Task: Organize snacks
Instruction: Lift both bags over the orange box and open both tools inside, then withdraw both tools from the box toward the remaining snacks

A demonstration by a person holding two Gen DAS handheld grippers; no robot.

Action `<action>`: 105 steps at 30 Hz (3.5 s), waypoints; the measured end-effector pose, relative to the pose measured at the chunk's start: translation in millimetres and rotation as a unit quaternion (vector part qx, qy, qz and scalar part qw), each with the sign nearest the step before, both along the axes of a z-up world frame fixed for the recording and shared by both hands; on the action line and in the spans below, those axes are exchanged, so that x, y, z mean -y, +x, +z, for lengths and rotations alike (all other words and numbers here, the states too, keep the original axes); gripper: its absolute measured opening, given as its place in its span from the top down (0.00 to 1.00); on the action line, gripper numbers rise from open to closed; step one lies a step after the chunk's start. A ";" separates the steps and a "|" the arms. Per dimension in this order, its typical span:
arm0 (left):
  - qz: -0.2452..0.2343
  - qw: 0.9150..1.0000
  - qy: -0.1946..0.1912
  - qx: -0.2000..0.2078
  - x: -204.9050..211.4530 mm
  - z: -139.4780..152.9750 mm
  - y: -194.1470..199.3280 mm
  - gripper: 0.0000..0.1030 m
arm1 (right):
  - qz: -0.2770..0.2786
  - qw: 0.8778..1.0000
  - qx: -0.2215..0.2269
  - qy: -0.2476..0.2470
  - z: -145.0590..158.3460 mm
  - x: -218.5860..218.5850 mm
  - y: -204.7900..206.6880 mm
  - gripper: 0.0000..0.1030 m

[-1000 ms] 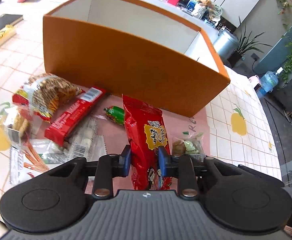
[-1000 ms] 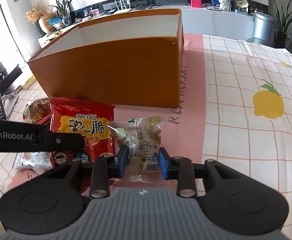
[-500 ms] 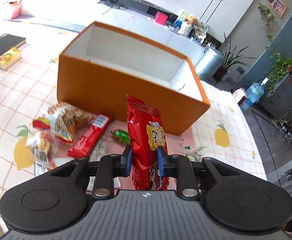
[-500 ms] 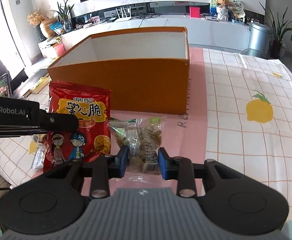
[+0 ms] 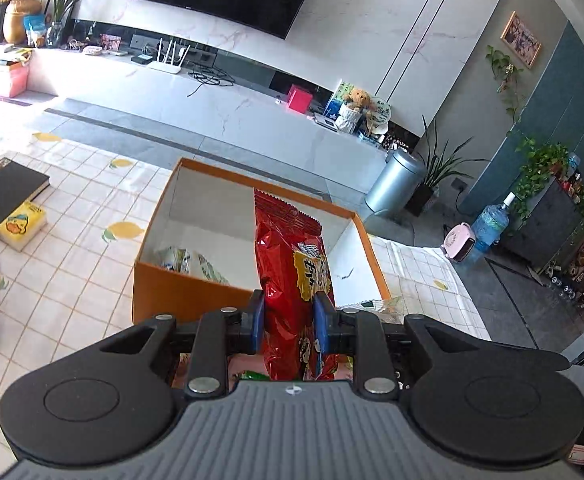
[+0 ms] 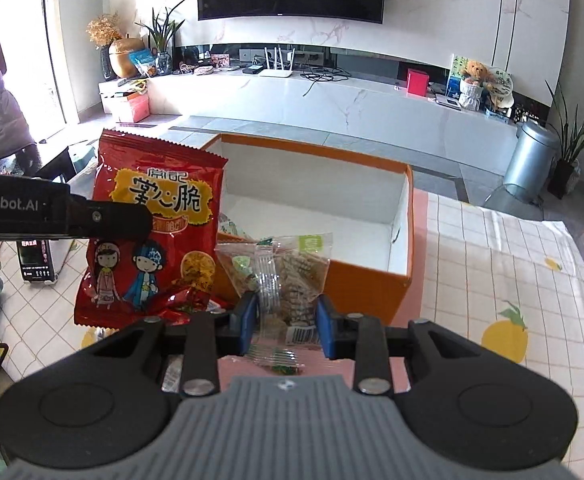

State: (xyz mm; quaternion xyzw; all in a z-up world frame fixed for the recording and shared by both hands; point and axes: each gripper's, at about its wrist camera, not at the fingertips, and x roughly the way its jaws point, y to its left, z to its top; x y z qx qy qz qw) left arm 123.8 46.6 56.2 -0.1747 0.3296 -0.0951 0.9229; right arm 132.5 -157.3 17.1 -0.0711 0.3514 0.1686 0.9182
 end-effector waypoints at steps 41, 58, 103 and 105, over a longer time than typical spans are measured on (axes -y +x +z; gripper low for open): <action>-0.065 0.980 0.062 -0.178 9.0 -100.2 170.3 0.74 | 0.008 0.959 -0.269 -0.083 -89.3 -27.9 232.9 0.72; -0.056 0.972 0.107 -0.203 16.4 -102.3 172.5 0.49 | -0.003 0.951 -0.296 -0.089 -93.3 -39.8 244.4 0.64; -0.041 0.990 0.128 -0.052 0.4 -90.6 -56.6 0.29 | -0.058 0.998 0.005 0.018 -83.5 -9.8 -50.6 0.41; -0.038 0.989 0.132 -0.054 -1.4 -96.4 -58.0 0.29 | -0.055 0.998 0.001 0.014 -91.2 -11.8 -51.3 0.41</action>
